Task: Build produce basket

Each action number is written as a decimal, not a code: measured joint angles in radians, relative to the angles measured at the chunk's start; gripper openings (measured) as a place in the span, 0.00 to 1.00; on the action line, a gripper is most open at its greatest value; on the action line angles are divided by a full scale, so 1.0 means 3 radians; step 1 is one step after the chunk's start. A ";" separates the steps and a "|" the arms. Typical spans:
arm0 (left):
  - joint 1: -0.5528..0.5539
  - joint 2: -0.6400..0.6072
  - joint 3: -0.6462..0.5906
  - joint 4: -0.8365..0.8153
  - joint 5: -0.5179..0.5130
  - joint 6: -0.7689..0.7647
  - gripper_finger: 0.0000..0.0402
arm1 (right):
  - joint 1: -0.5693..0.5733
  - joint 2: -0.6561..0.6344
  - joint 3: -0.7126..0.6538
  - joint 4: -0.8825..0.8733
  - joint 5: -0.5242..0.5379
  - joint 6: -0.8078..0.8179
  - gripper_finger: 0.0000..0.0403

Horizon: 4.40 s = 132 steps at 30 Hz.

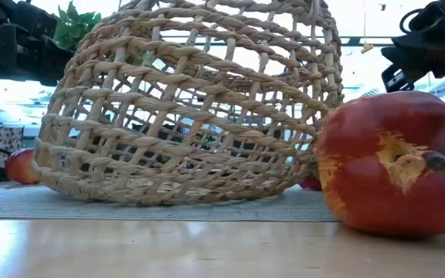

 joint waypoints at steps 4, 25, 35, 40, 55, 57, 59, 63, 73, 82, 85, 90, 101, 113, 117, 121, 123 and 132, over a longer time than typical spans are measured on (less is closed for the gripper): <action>0.0001 -0.0001 0.0000 0.0000 0.0000 0.0000 0.40 | 0.0000 0.0000 0.0000 0.0000 -0.0001 0.0000 0.20; 0.0001 -0.0001 0.0001 0.0001 0.0001 0.0000 0.40 | 0.0001 0.0000 0.0000 0.0000 -0.0001 0.0000 0.20; 0.0001 0.0000 0.0000 0.0000 0.0001 0.0000 0.40 | 0.0001 -0.0001 0.0000 0.0000 -0.0001 0.0000 0.20; 0.0001 -0.0001 0.0000 0.0001 0.0001 0.0000 0.40 | 0.0000 0.0000 0.0000 0.0000 -0.0001 0.0000 0.20; 0.0000 -0.0001 0.0000 0.0000 0.0001 0.0000 0.40 | 0.0000 0.0000 0.0000 0.0000 -0.0001 0.0000 0.20; 0.0000 -0.0001 0.0001 0.0000 0.0001 0.0000 0.40 | 0.0001 0.0000 0.0000 0.0001 -0.0001 0.0000 0.20; 0.0001 -0.0001 0.0001 0.0000 0.0001 0.0000 0.40 | 0.0000 -0.0001 0.0000 0.0001 -0.0001 0.0000 0.20; 0.0001 -0.0001 0.0001 0.0000 0.0000 0.0000 0.40 | 0.0001 0.0000 0.0000 0.0001 -0.0001 0.0000 0.20; 0.0001 0.0000 0.0001 0.0000 0.0000 0.0000 0.40 | -0.0003 0.0000 0.0000 0.0272 0.0310 -0.0044 0.20; 0.0000 -0.0001 0.0000 0.0000 0.0001 0.0000 0.40 | -0.0003 0.0000 0.0000 0.0307 0.0470 -0.0076 0.20; 0.0001 0.0000 0.0000 0.0000 0.0001 0.0000 0.40 | -0.0003 0.0000 0.0000 0.0313 0.0613 0.0060 0.20; 0.0001 0.0000 0.0001 0.0000 0.0001 0.0000 0.40 | -0.0001 0.0019 0.0000 0.0289 0.0609 0.0564 0.20; 0.0001 0.0000 0.0001 0.0000 0.0000 0.0000 0.40 | -0.0149 0.0660 0.0811 -0.1323 0.1384 0.1025 0.20; 0.0000 0.0000 0.0001 0.0000 0.0001 0.0000 0.40 | -0.0394 0.1948 0.1253 -0.1510 0.1202 0.0968 0.50; 0.0001 0.0000 0.0000 0.0000 0.0001 0.0000 0.40 | -0.0510 0.2316 0.1604 -0.1743 0.1203 0.0813 0.64; 0.0000 0.0000 0.0000 0.0000 0.0001 0.0000 0.40 | -0.0748 0.2631 0.2022 -0.2249 0.1204 0.0607 0.75; 0.0000 0.0000 0.0001 0.0001 0.0001 0.0000 0.40 | -0.0893 0.2772 0.2177 -0.2490 0.1206 0.0509 0.79; 0.0001 0.0000 0.0001 0.0000 0.0001 0.0000 0.40 | -0.1412 0.3287 0.2254 -0.2734 0.0850 0.0211 0.92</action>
